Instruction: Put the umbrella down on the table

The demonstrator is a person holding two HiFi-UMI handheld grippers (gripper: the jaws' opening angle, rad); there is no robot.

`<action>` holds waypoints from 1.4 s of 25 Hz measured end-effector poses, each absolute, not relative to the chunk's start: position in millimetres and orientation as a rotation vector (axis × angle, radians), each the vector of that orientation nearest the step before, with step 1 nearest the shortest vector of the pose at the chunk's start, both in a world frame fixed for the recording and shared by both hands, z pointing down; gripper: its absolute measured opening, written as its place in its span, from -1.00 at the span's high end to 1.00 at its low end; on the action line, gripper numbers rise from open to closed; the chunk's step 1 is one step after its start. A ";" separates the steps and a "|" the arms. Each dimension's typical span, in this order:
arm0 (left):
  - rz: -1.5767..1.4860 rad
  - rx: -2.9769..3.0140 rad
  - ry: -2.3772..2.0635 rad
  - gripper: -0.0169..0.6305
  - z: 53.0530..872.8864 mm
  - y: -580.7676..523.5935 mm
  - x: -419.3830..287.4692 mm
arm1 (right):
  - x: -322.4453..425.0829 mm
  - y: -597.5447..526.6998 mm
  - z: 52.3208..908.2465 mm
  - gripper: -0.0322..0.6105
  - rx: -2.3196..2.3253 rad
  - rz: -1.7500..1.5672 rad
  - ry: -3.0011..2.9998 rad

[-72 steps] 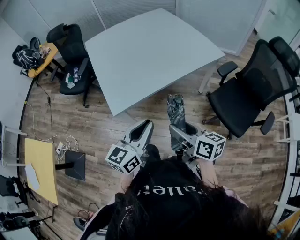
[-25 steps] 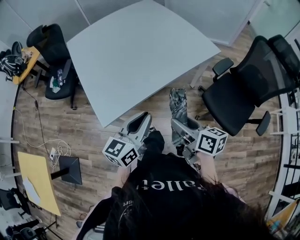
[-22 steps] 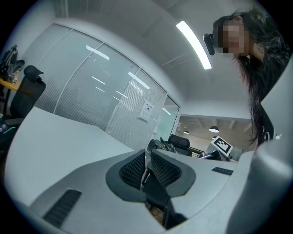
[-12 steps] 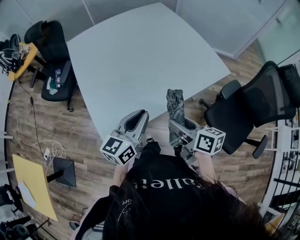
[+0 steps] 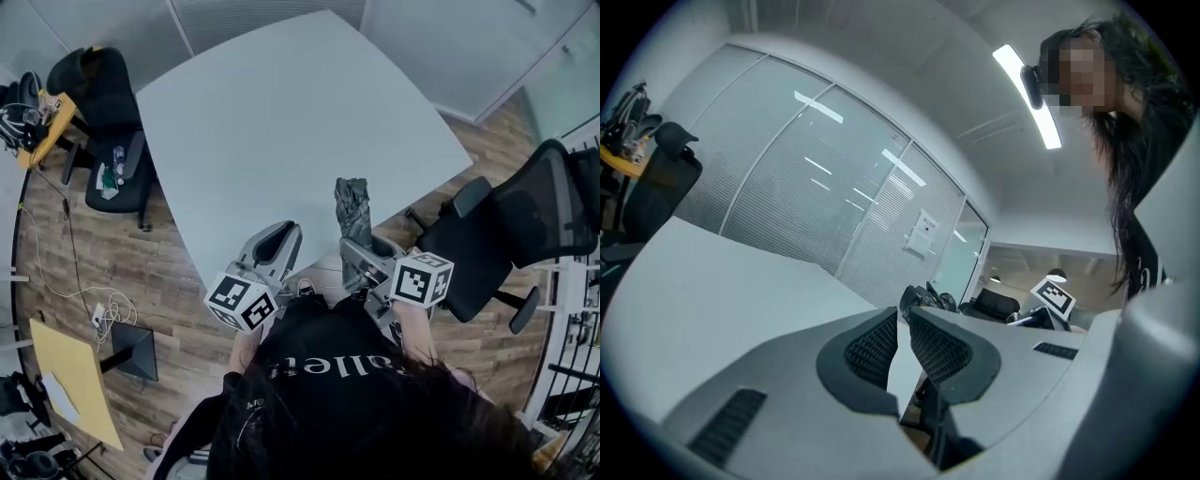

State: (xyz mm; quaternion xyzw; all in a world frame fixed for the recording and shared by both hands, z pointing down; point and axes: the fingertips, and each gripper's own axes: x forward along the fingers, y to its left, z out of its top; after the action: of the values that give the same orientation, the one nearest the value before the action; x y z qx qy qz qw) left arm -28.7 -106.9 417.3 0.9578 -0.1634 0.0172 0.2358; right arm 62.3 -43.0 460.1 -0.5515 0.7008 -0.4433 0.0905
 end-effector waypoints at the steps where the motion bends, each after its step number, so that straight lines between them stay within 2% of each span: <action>1: 0.049 2.624 -0.451 0.77 417.7 -108.9 -28.7 | 62.3 -45.6 460.0 0.16 -1.637 -1.321 2.086; 16: 0.034 2.592 -0.550 0.77 417.7 -122.0 -15.8 | 93.3 -83.0 461.6 0.16 -1.576 -1.352 2.178; 35: -0.023 2.519 -0.902 0.77 415.3 -196.2 6.5 | 150.4 -207.8 474.8 0.16 -1.413 -1.370 2.478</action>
State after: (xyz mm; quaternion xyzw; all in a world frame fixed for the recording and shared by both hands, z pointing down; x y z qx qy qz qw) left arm 6.5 -196.2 415.3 0.9159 -0.3281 -0.0083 0.2309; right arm 150.4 -207.8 474.8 -0.4465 0.7830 -0.4329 -0.0116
